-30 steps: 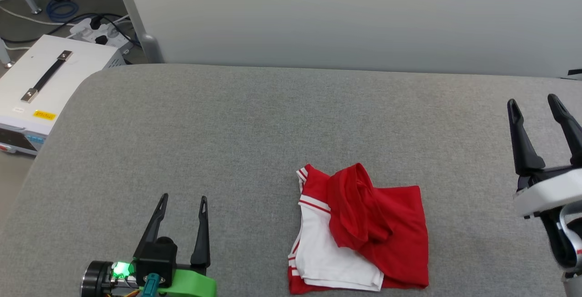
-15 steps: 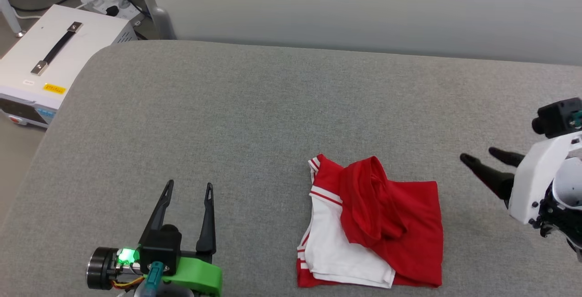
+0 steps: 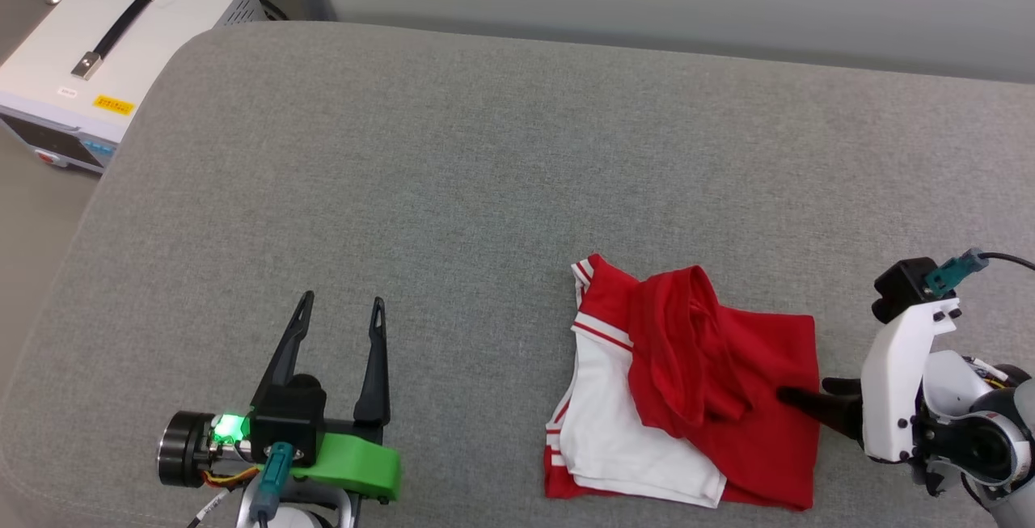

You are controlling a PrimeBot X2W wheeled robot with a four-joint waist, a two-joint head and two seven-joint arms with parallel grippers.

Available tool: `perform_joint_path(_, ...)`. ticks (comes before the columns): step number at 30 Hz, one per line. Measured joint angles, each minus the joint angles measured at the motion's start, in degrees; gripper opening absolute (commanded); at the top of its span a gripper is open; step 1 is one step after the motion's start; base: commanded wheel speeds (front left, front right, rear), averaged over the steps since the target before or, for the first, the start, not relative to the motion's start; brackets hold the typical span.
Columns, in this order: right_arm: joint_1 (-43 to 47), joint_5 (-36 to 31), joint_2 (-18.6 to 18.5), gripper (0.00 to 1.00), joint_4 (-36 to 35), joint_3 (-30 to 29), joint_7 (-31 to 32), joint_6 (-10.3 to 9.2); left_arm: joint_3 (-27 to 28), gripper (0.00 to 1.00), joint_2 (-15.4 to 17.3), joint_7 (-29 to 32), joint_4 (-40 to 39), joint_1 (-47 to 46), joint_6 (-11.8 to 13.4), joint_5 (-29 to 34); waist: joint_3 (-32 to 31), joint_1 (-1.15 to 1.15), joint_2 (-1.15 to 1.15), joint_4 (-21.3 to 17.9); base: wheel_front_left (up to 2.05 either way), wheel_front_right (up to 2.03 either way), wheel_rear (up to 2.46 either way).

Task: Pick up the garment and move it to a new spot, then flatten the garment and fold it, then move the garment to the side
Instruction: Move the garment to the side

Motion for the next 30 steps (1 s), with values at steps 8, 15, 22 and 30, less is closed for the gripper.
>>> perform_joint_path(8,-1.6,-0.2,2.0,1.00,5.8,4.3,-2.0,0.01,-0.8,1.00,-0.4,0.0,0.1,-2.5,-0.5,0.0,3.4,0.00,0.00,1.4,0.00,0.00,0.00)
perform_joint_path(15,-2.5,1.0,1.9,1.00,7.1,7.8,-5.8,0.01,-1.1,1.00,-0.6,0.0,0.5,-3.0,-0.5,0.1,4.4,0.00,0.00,2.4,0.00,0.00,0.00)
perform_joint_path(22,-3.0,3.2,1.0,0.00,6.4,10.6,-10.4,0.01,-0.8,1.00,-0.8,0.0,0.9,-3.0,-0.5,0.1,3.2,0.00,0.00,1.8,0.00,0.00,0.00)
perform_joint_path(30,-4.6,3.7,-1.9,0.00,2.9,12.1,-15.2,0.01,-0.5,1.00,-1.0,0.0,0.9,-2.3,-0.5,0.0,1.6,0.00,0.00,-0.4,0.00,0.00,0.00)
